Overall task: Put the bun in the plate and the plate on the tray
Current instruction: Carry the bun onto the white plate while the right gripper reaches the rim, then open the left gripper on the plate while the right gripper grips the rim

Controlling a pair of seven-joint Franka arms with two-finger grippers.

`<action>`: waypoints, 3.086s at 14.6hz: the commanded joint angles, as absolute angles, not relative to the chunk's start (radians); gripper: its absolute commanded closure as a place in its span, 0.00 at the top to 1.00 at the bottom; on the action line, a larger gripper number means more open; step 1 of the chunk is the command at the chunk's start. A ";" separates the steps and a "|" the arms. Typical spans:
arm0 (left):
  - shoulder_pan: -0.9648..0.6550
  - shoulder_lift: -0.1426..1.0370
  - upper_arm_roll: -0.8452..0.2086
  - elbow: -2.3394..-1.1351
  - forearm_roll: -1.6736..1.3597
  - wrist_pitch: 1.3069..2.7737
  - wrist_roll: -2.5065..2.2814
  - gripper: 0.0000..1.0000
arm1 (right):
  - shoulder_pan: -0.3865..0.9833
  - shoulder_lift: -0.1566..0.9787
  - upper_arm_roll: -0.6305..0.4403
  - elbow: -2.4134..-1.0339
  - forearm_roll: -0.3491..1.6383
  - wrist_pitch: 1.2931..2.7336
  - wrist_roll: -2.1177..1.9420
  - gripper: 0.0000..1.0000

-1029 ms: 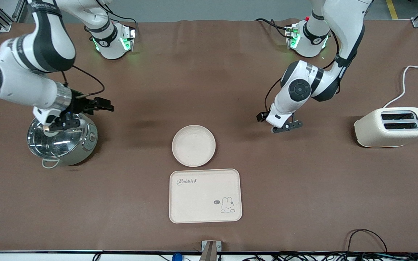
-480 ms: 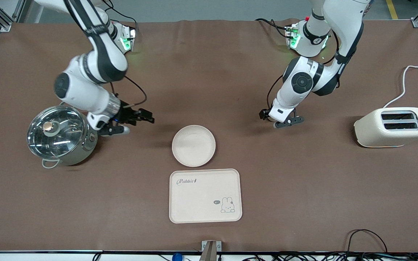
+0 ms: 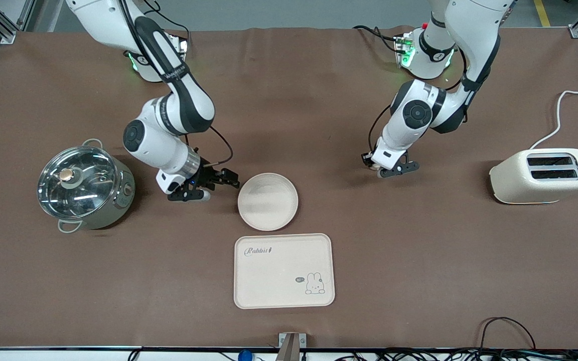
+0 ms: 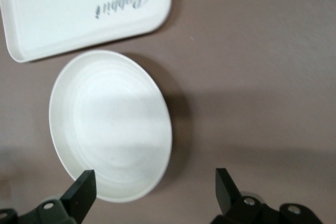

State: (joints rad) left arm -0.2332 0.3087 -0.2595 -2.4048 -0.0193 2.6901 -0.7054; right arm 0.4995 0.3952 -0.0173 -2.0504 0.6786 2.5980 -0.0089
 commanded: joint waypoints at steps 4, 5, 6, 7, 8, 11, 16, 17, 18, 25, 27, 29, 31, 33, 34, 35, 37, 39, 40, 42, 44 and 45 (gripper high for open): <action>-0.288 0.322 -0.287 -2.135 0.002 2.489 -0.803 0.01 | 0.546 0.531 -0.032 -1.944 0.628 2.701 -0.020 1.00; -0.331 0.357 -0.287 -2.024 0.002 2.421 -0.855 0.01 | 0.549 0.537 -0.032 -1.942 0.597 2.706 -0.018 1.00; -0.362 0.397 -0.287 -1.932 0.002 2.364 -0.892 0.00 | 0.548 0.537 -0.032 -1.942 0.585 2.706 -0.018 1.00; -0.391 0.444 -0.285 -1.849 0.002 2.332 -0.928 0.00 | 0.549 0.537 -0.032 -1.944 0.572 2.706 -0.018 1.00; -0.415 0.490 -0.285 -1.782 0.003 2.327 -0.955 0.00 | 0.548 0.537 -0.032 -1.944 0.563 2.706 -0.018 1.00; -0.468 0.632 -0.285 -1.622 0.006 2.336 -0.991 0.00 | 0.543 0.537 -0.032 -1.944 0.563 2.698 -0.018 1.00; -0.523 0.823 -0.276 -1.445 0.003 2.488 -1.057 0.01 | 0.589 0.534 -0.034 -1.968 0.563 2.701 -0.012 1.00; -0.526 0.840 -0.276 -1.442 0.003 2.523 -1.065 0.03 | 0.603 0.534 -0.035 -1.968 0.563 2.703 -0.012 1.00; -0.534 0.847 -0.276 -1.439 0.002 2.533 -1.069 0.16 | 0.609 0.537 -0.037 -1.967 0.563 2.704 -0.012 1.00; -0.505 0.776 -0.268 -1.440 0.105 2.418 -1.060 1.00 | 0.595 0.598 -0.044 -1.907 0.508 2.718 -0.020 0.80; -0.492 0.752 -0.273 -1.440 0.147 2.366 -1.061 1.00 | 0.586 0.600 -0.049 -1.908 0.502 2.758 -0.029 0.80; -0.511 0.752 -0.276 -1.440 0.140 2.359 -1.080 1.00 | 0.583 0.607 -0.049 -1.908 0.502 2.770 -0.031 0.72; -0.534 0.759 -0.278 -1.440 0.150 2.361 -1.133 1.00 | 0.583 0.618 -0.049 -1.914 0.502 2.813 -0.049 0.63; -0.551 0.768 -0.278 -1.439 0.141 2.361 -1.141 1.00 | 0.584 0.626 -0.048 -1.925 0.503 2.858 -0.100 0.62; -0.546 0.767 -0.278 -1.440 0.146 2.361 -1.132 1.00 | 0.587 0.627 -0.048 -1.928 0.503 2.865 -0.104 0.61; -0.534 0.761 -0.278 -1.439 0.153 2.361 -1.120 1.00 | 0.591 0.629 -0.048 -1.930 0.503 2.875 -0.106 0.58; -0.482 0.730 -0.276 -1.450 0.169 2.330 -1.001 1.00 | 0.594 0.635 -0.048 -1.943 0.503 2.913 -0.130 0.54; -0.409 0.681 -0.275 -1.457 0.169 2.211 -0.806 1.00 | 0.600 0.640 -0.046 -1.957 0.503 2.954 -0.138 0.54; -0.369 0.651 -0.275 -1.460 0.169 2.165 -0.737 1.00 | 0.601 0.640 -0.046 -1.957 0.503 2.954 -0.140 0.51; -0.307 0.573 -0.270 -1.480 0.170 2.058 -0.613 1.00 | 0.606 0.640 -0.046 -1.957 0.503 2.956 -0.140 0.42; -0.232 0.465 -0.276 -1.547 0.213 2.016 -0.549 1.00 | 0.606 0.640 -0.046 -1.957 0.503 2.957 -0.140 0.29; -0.200 0.395 -0.278 -1.612 0.213 2.019 -0.551 1.00 | 0.606 0.640 -0.046 -1.957 0.503 2.958 -0.140 0.23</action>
State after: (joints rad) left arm -0.2466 0.5539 -0.2682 -1.4602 0.1814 2.0307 -0.5654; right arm 0.6057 0.6460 -0.0492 -1.9433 0.5138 2.9389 -0.1329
